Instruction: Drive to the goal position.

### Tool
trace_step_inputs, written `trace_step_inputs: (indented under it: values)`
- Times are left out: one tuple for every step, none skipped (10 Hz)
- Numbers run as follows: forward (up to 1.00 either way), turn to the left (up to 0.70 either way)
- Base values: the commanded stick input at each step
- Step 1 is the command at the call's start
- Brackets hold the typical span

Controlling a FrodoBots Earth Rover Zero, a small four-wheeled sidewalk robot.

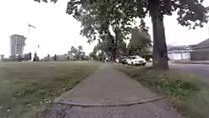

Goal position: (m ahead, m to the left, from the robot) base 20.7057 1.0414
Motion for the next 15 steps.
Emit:
trace_step_inputs:
  values:
    - [0.7, 0.0]
    - [0.7, 0.0]
    - [0.7, 0.0]
    - [0.7, 0.0]
    - [0.7, 0.0]
    - [0.7, 0.0]
    - [0.7, 0.0]
    - [0.7, 0.0]
    - [0.7, 0.0]
    - [0.7, 0.0]
    - [0.7, 0.0]
    - [0.7, 0.0]
    - [0.7, 0.0]
    - [0.7, 0.0]
    - [0.7, 0.0]
